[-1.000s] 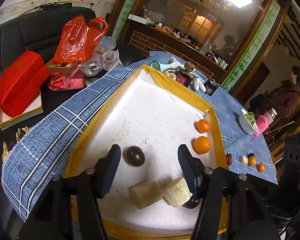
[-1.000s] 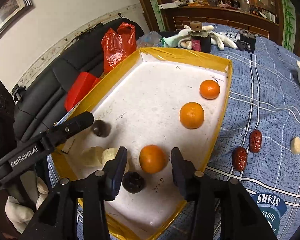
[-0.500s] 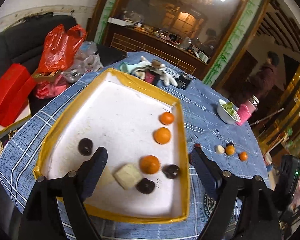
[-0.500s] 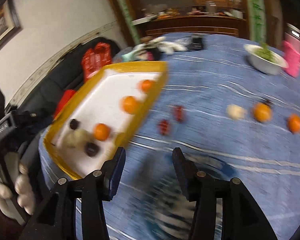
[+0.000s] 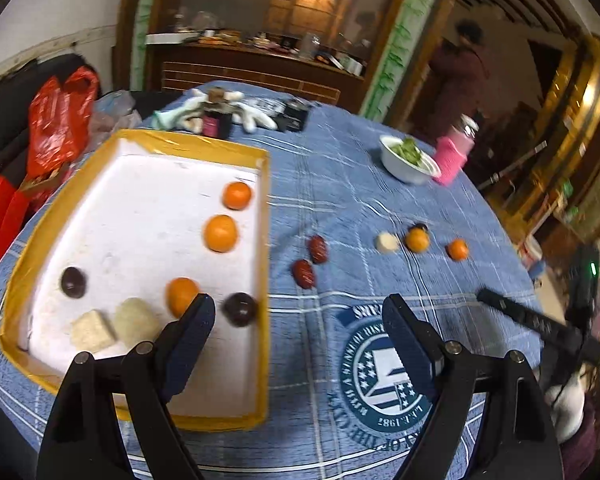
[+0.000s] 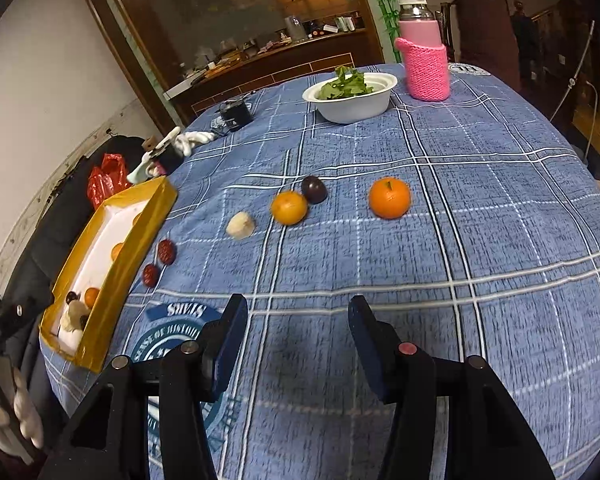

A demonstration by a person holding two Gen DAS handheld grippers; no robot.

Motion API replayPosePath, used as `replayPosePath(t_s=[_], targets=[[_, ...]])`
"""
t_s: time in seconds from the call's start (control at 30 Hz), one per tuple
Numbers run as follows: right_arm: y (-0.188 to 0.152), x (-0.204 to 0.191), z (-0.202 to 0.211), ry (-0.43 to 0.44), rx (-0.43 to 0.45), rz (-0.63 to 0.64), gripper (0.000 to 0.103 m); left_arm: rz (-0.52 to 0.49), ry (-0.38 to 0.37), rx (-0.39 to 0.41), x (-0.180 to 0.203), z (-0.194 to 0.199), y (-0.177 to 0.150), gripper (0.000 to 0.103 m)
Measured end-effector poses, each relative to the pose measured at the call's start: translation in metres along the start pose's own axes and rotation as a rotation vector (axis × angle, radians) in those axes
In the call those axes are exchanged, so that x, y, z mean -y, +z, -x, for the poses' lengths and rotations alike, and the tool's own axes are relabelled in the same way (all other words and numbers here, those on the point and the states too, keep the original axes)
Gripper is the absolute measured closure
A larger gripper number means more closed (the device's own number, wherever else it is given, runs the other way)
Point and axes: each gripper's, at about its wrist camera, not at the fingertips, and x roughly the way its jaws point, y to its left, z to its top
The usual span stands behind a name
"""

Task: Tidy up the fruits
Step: 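Move both open tools back over the fruits on the table, then grasp a pale yam piece with the left tool while the right tool grasps a mandarin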

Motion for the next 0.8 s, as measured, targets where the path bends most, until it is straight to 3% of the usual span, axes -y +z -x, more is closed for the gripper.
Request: replayPosePath(t_s=[0.33,0.43,0.53,0.57,0.6,0.8], targets=[[0.061,-0.002,-0.077,0.005,-0.018,-0.057,0.044,-0.109,0.000,-0.033,0.031,-0.025,0.011,0.018],[0.071,-0.004,-0.100,-0.007,-0.037,-0.061,0.043,-0.155,-0.005,-0.045,0.043,-0.037,0.017,0.023],[0.069,-0.006,-0.114,0.009,-0.051,-0.051,0.043,-0.193,-0.032,-0.068,0.056,-0.056,0.021,0.036],[0.067,-0.008,-0.113,0.000,-0.035,-0.031,0.059,-0.203,-0.039,-0.077,0.061,-0.064,0.023,0.043],[0.065,-0.009,-0.114,0.003,-0.043,-0.018,0.067,-0.213,-0.045,-0.090,0.067,-0.074,0.025,0.049],[0.064,0.003,-0.100,0.063,-0.013,-0.050,0.067,-0.254,-0.053,-0.122,0.097,-0.120,0.035,0.050]])
